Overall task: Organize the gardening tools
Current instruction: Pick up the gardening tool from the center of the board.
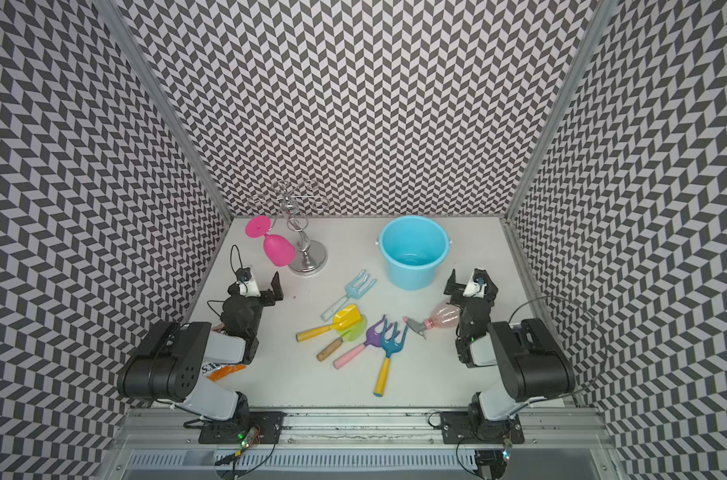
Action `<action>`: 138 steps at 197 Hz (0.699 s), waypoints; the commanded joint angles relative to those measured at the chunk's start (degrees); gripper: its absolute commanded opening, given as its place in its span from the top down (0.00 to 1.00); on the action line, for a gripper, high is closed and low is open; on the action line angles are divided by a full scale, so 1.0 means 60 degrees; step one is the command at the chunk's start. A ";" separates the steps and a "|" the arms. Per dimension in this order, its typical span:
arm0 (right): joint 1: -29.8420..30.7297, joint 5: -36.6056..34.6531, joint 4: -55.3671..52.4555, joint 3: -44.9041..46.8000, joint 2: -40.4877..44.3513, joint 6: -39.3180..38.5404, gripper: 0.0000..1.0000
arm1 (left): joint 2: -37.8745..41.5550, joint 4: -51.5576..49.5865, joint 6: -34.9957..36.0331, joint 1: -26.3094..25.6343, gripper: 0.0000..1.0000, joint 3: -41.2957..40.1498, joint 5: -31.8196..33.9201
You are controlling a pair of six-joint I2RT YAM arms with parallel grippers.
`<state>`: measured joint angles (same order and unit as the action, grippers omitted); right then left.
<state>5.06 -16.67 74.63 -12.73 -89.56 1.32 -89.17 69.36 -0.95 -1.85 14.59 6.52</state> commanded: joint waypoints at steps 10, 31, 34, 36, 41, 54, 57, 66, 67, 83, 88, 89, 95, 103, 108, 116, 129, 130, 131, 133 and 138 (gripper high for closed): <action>-0.0015 -0.0007 0.0442 -0.0075 0.0031 0.0010 0.00 | 0.0098 0.0100 0.0007 0.0073 0.00 0.0075 -0.0124; -0.0010 -0.0006 0.0445 -0.0075 0.0042 0.0014 0.00 | 0.0121 0.0106 0.0005 0.0073 0.00 0.0073 -0.0145; -0.0012 -0.0006 0.0451 -0.0075 0.0043 0.0001 0.00 | 0.0115 0.0106 -0.0002 0.0073 0.00 0.0073 -0.0149; -0.0020 -0.0013 0.0452 -0.0075 0.0040 0.0003 0.01 | 0.0122 0.0105 -0.0002 0.0073 0.00 0.0073 -0.0142; -0.0009 -0.0013 0.0444 -0.0075 0.0032 0.0003 0.00 | 0.0110 0.0099 -0.0010 0.0073 0.00 0.0073 -0.0149; -0.0023 -0.0006 0.0452 -0.0075 0.0023 0.0013 0.00 | 0.0098 0.0086 0.0005 0.0073 0.00 0.0077 -0.0146; -0.0021 -0.0006 0.0443 -0.0075 0.0021 0.0014 0.00 | 0.0103 0.0092 -0.0002 0.0073 0.00 0.0087 -0.0142; -0.0017 -0.0006 0.0438 -0.0075 0.0029 0.0009 0.00 | 0.0106 0.0085 -0.0002 0.0074 0.00 0.0088 -0.0150; -0.0013 -0.0006 0.0438 -0.0075 0.0029 0.0004 0.00 | 0.0108 0.0085 0.0005 0.0073 0.00 0.0095 -0.0150; -0.0030 -0.0006 0.0454 -0.0075 0.0020 0.0012 0.01 | 0.0112 0.0085 0.0001 0.0073 0.00 0.0088 -0.0150; -0.0023 -0.0006 0.0466 -0.0075 0.0029 0.0010 0.00 | 0.0110 0.0088 -0.0003 0.0073 0.00 0.0074 -0.0146; -0.0023 -0.0006 0.0467 -0.0075 0.0029 0.0012 0.00 | 0.0110 0.0094 -0.0003 0.0073 0.00 0.0074 -0.0148; -0.0023 -0.0006 0.0467 -0.0075 0.0029 0.0014 0.00 | 0.0125 0.0111 -0.0001 0.0073 0.00 0.0062 -0.0149; -0.0023 -0.0006 0.0495 -0.0075 0.0028 0.0013 0.00 | 0.0129 0.0107 0.0006 0.0073 0.01 0.0059 -0.0142; -0.0024 -0.0006 0.0496 -0.0075 0.0029 0.0009 0.00 | 0.0145 0.0082 0.0020 0.0073 0.00 0.0111 -0.0137; -0.0018 -0.0017 0.0540 -0.0075 0.0050 0.0014 0.00 | 0.0275 -0.0308 0.0041 0.0060 0.00 0.0247 -0.0219; -0.0008 -0.0097 0.0559 -0.0075 0.0266 0.0006 0.00 | 0.0591 -0.1416 0.0011 -0.0009 0.00 0.0815 0.0154; -0.0008 -0.0095 0.0513 -0.0075 0.0294 0.0010 0.00 | 0.0629 -0.1596 -0.0003 -0.0012 0.00 0.0884 0.0193; -0.0008 -0.0094 0.0468 -0.0075 0.0330 0.0005 0.00 | 0.0662 -0.1781 -0.0018 -0.0013 0.00 0.0962 0.0234; -0.0012 -0.0086 0.0376 -0.0075 0.0412 0.0004 0.01 | 0.0728 -0.2015 -0.0050 -0.0025 0.00 0.1130 0.0290; -0.0002 -0.0063 0.0059 -0.0075 0.0646 -0.0010 0.01 | 0.0864 -0.3148 -0.0087 -0.0029 0.00 0.1656 0.0348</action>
<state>5.06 -16.69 74.85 -12.73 -89.32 1.32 -87.64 64.42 -0.97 -1.85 16.64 6.66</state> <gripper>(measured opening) 0.995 0.995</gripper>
